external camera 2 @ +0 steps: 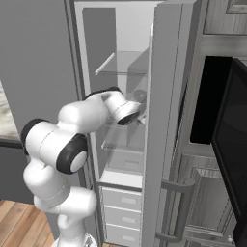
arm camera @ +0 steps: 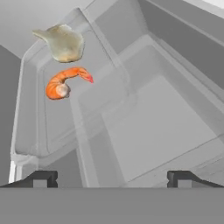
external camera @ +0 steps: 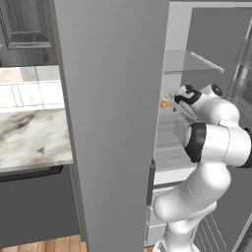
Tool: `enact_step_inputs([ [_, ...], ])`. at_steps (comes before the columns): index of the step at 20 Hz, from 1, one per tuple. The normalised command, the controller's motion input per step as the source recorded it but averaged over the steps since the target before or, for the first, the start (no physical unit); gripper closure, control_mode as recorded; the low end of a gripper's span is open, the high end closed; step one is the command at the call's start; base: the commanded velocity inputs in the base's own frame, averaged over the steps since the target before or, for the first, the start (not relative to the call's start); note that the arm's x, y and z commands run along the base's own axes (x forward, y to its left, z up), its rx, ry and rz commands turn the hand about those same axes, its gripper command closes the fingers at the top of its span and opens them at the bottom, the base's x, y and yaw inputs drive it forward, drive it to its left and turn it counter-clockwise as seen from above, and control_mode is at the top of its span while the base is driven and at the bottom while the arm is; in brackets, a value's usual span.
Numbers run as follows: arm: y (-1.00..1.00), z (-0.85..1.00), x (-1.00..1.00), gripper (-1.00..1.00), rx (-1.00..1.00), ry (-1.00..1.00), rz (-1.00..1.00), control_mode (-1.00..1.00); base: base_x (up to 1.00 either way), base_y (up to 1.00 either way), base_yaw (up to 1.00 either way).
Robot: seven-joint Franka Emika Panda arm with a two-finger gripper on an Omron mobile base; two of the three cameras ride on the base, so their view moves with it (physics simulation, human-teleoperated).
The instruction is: Place the tupperware containing the shrimp and garlic meal in the microwave. Close the microwave door and press the start button to reheat the meal.
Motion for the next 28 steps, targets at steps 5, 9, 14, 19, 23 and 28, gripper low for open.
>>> enact_step_inputs([
  [5, -0.01, -0.01, 0.36, -1.00, 0.00, 0.00, 0.03, -1.00, 0.00, 0.00, 0.00],
  [9, -0.05, -0.03, 0.37, -1.00, 0.00, 0.00, 0.03, -1.00, 0.00, 0.00, 0.00],
  [14, -0.03, -0.26, 0.31, -1.00, 0.00, 0.00, 0.05, -1.00, 0.00, 0.00, 0.00],
  [19, 0.00, -0.34, 0.22, -1.00, 0.00, 0.00, 0.05, -1.00, 0.00, 0.00, 0.00],
  [23, 0.09, -0.42, 0.17, -1.00, -0.01, 0.00, 0.03, -1.00, 0.00, 0.00, 0.00],
  [28, 0.35, -0.55, 0.17, 1.00, -0.05, 0.00, 0.02, -1.00, 0.00, 0.00, 0.00],
])
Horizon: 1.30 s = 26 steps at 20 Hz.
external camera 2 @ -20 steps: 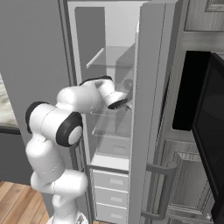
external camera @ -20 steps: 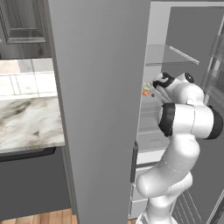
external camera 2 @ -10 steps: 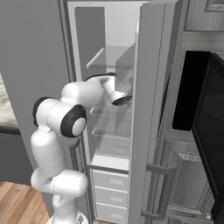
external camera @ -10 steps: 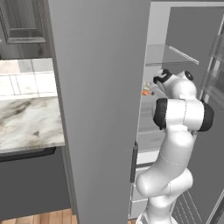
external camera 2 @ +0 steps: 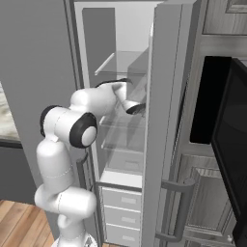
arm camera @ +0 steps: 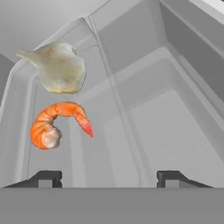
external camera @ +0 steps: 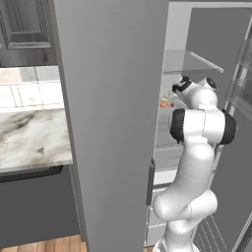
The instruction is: Place the tupperware containing the shrimp and garlic meal in the microwave. Close the microwave door and press the start button to reheat the meal.
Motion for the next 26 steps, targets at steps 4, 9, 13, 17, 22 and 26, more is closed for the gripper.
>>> enact_step_inputs([
  [4, 0.45, -0.52, 0.15, 1.00, -0.07, 0.01, 0.01, -1.00, 0.00, 0.00, 0.00],
  [9, 0.29, -0.31, 0.00, 1.00, -0.03, 0.05, 0.00, -1.00, 0.00, 0.00, 0.00],
  [13, 0.22, -0.05, -0.41, 1.00, -0.03, 0.08, 0.00, -1.00, 0.00, 0.00, 0.00],
  [17, 0.13, -0.02, -0.97, 1.00, -0.04, 0.03, 0.00, -1.00, 0.00, 0.00, 0.00],
  [22, 0.14, -0.37, -1.00, 1.00, -0.08, -0.02, 0.00, -1.00, 0.00, 0.00, 0.00],
  [26, 0.03, -0.27, -1.00, 1.00, -0.06, -0.07, -0.06, -1.00, 0.00, 0.00, 0.00],
])
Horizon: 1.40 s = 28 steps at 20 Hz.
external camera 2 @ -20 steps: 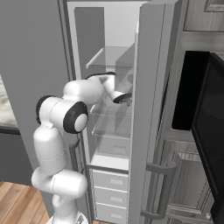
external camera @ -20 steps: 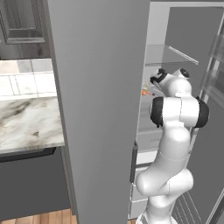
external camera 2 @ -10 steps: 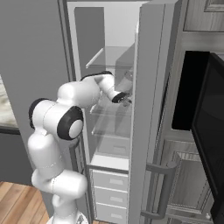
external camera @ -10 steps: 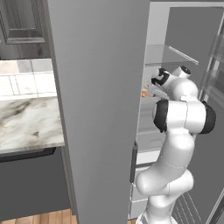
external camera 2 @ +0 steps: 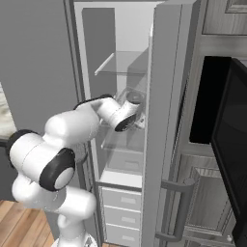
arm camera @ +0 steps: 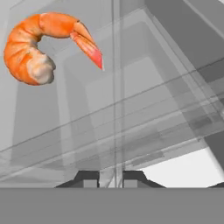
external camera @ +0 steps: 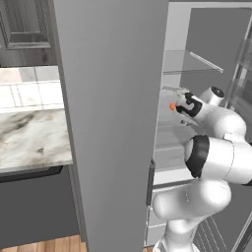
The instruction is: Place the tupperware containing the shrimp and garlic meal in the microwave. Close the microwave door and press the start button to reheat the meal.
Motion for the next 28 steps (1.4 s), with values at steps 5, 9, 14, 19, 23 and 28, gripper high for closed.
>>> enact_step_inputs([
  [5, 0.00, 0.23, -1.00, 1.00, 0.00, -0.04, -0.13, -1.00, 0.00, 0.00, 0.00],
  [9, 0.00, 0.52, -1.00, 1.00, 0.00, -0.01, -0.07, -1.00, 0.00, 0.00, 0.00],
  [14, 0.03, 0.46, -1.00, 1.00, 0.00, 0.00, 0.00, -1.00, 0.00, 0.00, 0.00],
  [19, 0.03, 0.37, -0.99, 1.00, 0.00, 0.00, 0.07, -1.00, 0.00, 0.00, 0.00],
  [23, 0.23, 0.10, -0.74, 1.00, 0.00, 0.02, 0.17, -1.00, 0.00, 0.00, 0.00],
  [28, 0.24, 0.00, -0.52, 1.00, 0.00, 0.02, 0.15, -1.00, 0.00, 0.00, 0.00],
])
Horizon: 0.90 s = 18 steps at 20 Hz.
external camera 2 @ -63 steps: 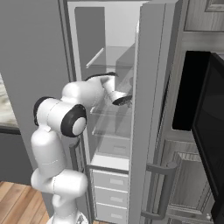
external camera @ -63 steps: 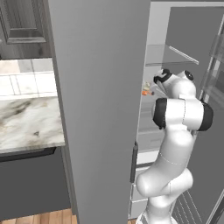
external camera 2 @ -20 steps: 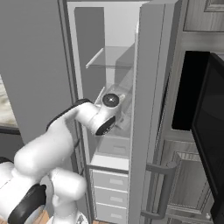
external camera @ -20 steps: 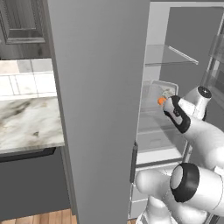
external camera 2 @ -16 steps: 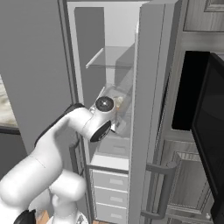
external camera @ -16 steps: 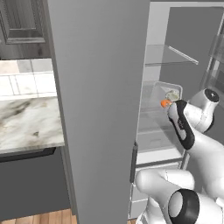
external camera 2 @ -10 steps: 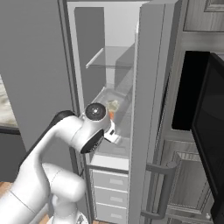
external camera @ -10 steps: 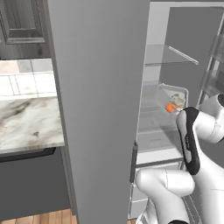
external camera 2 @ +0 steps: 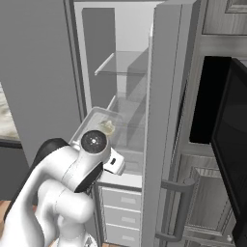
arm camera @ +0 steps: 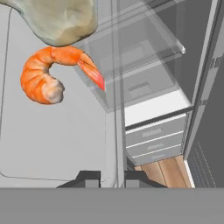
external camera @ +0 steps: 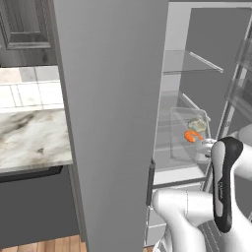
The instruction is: Place the tupperware containing the shrimp and garlic meal in the microwave. Close the microwave door and press the start button to reheat the meal.
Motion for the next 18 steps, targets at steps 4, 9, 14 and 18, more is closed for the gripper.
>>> enact_step_inputs([
  [4, 0.03, 0.02, -0.03, 1.00, 0.00, 0.00, 0.00, -1.00, 0.00, 0.00, 0.00],
  [9, 0.00, 0.00, 0.06, 1.00, 0.00, 0.00, 0.00, -1.00, 0.00, 0.00, 0.00],
  [14, 0.00, 0.00, 0.02, 1.00, 0.00, 0.01, 0.00, 1.00, -0.01, 0.00, 0.00],
  [18, 0.00, 0.00, 0.00, 1.00, 0.00, 0.00, 0.00, 1.00, -0.38, 0.07, 0.00],
])
